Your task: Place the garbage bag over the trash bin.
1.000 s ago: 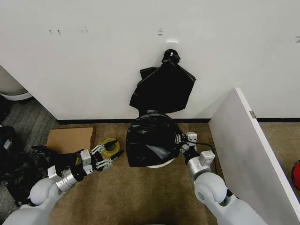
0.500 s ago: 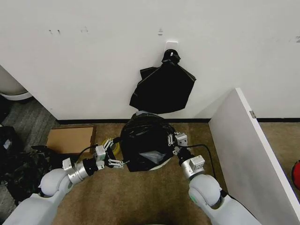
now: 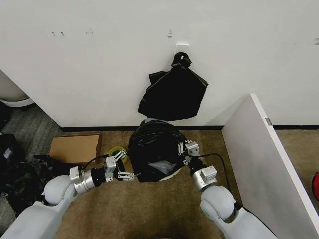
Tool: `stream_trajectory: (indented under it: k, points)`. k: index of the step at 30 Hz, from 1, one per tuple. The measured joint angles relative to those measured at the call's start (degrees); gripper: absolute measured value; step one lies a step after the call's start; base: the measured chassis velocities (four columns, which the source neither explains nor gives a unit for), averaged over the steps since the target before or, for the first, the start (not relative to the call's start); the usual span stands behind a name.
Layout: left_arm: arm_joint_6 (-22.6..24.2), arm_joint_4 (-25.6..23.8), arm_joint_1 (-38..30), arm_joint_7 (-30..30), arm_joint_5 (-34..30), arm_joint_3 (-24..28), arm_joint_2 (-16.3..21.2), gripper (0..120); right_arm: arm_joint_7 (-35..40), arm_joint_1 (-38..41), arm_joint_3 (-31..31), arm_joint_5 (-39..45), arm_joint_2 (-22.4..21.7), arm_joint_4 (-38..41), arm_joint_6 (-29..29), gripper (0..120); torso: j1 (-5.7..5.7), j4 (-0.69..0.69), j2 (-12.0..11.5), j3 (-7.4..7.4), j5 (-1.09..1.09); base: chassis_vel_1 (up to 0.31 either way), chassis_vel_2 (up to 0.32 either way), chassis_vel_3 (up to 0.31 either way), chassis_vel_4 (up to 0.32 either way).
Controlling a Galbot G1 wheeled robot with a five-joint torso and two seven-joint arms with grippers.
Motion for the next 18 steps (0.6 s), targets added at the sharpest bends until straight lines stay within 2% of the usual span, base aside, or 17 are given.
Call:
stream_trajectory:
  k: [3, 9, 11, 14, 18]
  points:
    - [0.1, -0.1, 0.0, 0.3, 0.4, 0.6, 0.0, 49, 0.0, 0.0, -0.1, 0.0, 0.0, 0.1, -0.1, 2, 0.00, 0.00, 0.0, 0.00, 0.00, 0.000, 0.000, 0.000, 0.000]
    - [0.8, -0.6, -0.2, 1.7, 0.9, 1.8, 0.0, 22, 0.0, -0.1, -0.1, 0.0, 0.1, 0.3, -0.2, 2, 0.00, 0.01, 0.0, 0.00, 0.00, 0.000, 0.000, 0.000, 0.000]
    - [0.9, -0.5, -0.6, 1.7, 1.0, 2.0, 0.0, 19, 0.0, -0.1, -0.1, 0.0, 0.1, 0.4, -0.2, 2, 0.00, 0.01, 0.0, -0.01, 0.00, 0.000, 0.000, 0.000, 0.000]
    - [1.0, -0.1, -1.4, 1.3, 1.4, 2.8, -0.1, 4, 0.0, -0.2, 0.0, 0.0, 0.1, 0.8, -0.2, 2, 0.00, 0.00, 0.0, -0.01, 0.00, 0.000, 0.000, 0.000, 0.000]
    - [1.1, -0.1, -1.7, 1.0, 1.6, 3.4, -0.3, 0, 0.0, -0.2, 0.0, 0.0, 0.1, 1.1, -0.2, 2, 0.00, 0.00, 0.0, -0.01, 0.00, 0.000, 0.000, 0.000, 0.000]
